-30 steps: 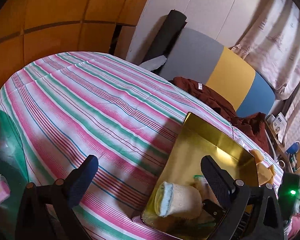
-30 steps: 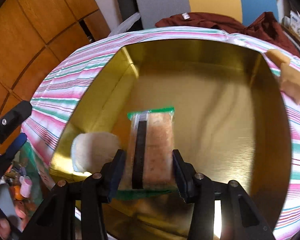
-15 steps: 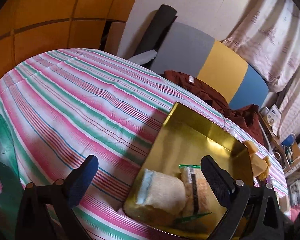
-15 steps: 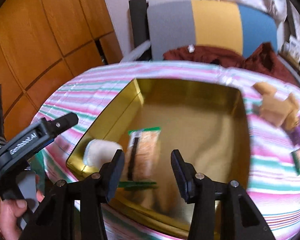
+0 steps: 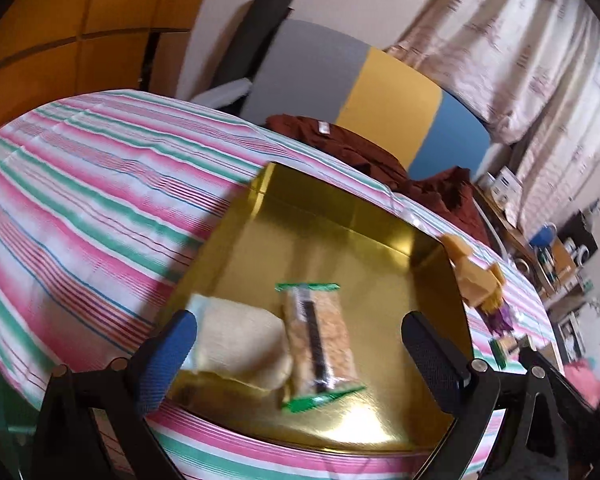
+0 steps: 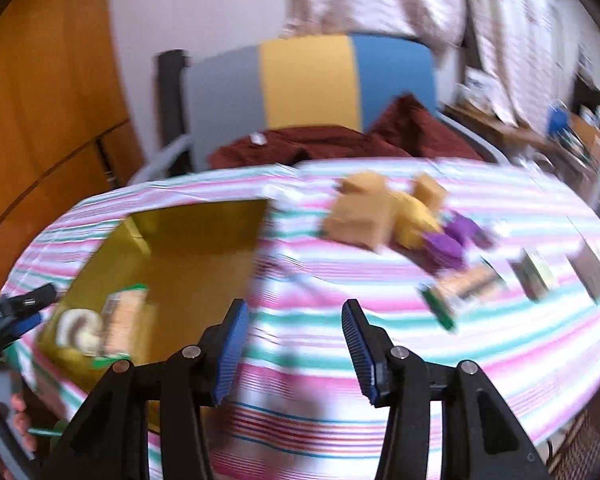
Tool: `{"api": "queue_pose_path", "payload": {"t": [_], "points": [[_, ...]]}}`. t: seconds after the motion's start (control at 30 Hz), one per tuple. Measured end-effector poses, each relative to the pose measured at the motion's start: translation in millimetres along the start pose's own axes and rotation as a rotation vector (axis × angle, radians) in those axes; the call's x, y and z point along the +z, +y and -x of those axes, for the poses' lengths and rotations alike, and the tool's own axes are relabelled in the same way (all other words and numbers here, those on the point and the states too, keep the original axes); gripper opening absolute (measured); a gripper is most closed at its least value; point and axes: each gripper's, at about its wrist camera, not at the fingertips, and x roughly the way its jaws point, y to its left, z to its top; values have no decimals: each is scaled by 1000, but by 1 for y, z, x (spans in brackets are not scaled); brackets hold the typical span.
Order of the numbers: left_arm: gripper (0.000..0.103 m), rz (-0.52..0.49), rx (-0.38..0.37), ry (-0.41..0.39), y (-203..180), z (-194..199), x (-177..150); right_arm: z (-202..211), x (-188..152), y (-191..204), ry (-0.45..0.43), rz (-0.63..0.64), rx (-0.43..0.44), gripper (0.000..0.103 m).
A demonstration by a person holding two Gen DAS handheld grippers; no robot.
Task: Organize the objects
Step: 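Move the right gripper to the green-labelled box and grasp it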
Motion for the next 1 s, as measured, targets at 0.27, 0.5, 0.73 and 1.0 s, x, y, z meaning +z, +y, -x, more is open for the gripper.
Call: {"api": "queue_pose_path", "payload": {"t": [0.27, 0.5, 0.73, 1.0], "points": [[103, -119, -77, 28, -41, 0, -18, -14, -37, -78, 102, -113, -135, 49], [103, -215, -186, 76, -79, 1, -41, -13, -53, -133, 100, -189, -207, 49], [103, -313, -278, 126, -121, 5, -67, -14, -45, -181, 92, -218, -298, 50], [103, -393, -355, 169, -165, 10, -92, -18, -8, -230, -15, -202, -410, 60]]}}
